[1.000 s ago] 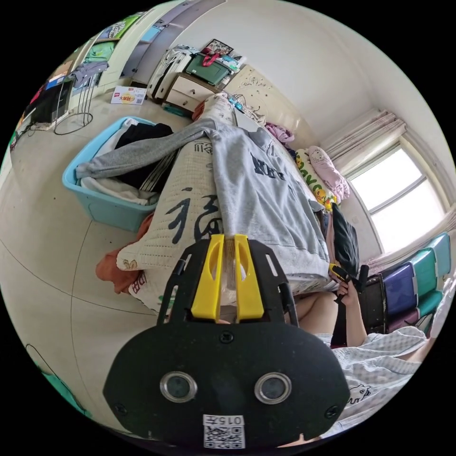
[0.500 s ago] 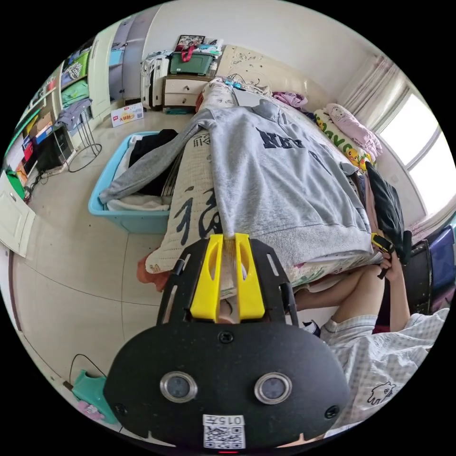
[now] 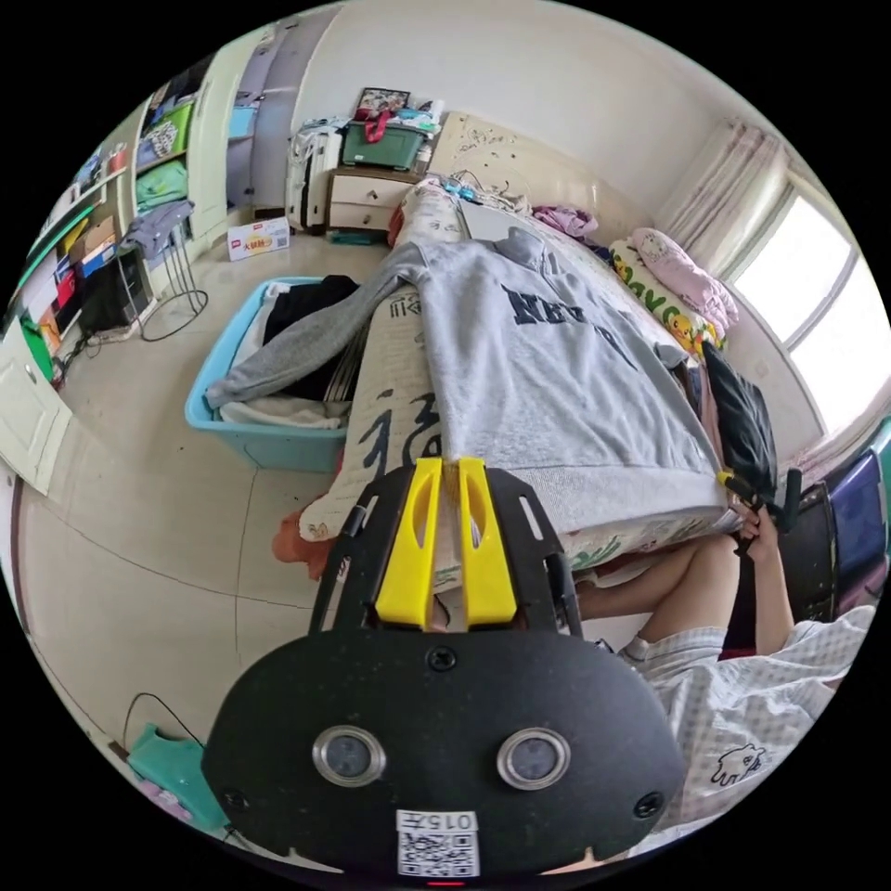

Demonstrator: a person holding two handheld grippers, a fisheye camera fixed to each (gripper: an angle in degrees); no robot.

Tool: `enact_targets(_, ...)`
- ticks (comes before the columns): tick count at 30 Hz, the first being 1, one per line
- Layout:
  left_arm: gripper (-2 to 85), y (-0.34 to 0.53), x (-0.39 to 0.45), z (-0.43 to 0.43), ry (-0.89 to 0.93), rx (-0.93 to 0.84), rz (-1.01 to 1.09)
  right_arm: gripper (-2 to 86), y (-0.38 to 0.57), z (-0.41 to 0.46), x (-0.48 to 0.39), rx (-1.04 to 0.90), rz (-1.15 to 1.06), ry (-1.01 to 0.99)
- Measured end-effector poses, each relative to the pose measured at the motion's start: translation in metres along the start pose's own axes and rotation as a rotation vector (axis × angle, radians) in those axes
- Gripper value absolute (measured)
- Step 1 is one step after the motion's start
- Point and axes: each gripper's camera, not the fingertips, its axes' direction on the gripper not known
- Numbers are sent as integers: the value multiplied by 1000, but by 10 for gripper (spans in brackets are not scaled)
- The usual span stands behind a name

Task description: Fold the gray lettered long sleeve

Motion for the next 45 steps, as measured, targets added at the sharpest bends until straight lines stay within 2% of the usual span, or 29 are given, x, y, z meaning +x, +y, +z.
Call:
enact_targets(4,19,-8,-1,5,-63,-52,5,50,6,45,-40,-118,-172,224)
enact_targets(7,19,-14,5,46,-111,-177,41,50,11,76,-48,-161,-204,263)
enact_targets(10,20,-22,20,69,-159,-222,83,51,19,106,-58,-174,-220,302)
enact_targets(15,24,-23,32,86,-196,-228,90,51,25,133,-59,-188,-211,288)
enact_targets(22,33,-25,24,107,-136,-240,50,51,34,166,-67,-207,-239,296)
enact_targets(37,31,-25,26,147,-127,-246,41,51,41,218,-76,-250,-265,273)
enact_targets(45,19,-24,32,140,-150,-231,125,49,37,231,-86,-321,-340,245)
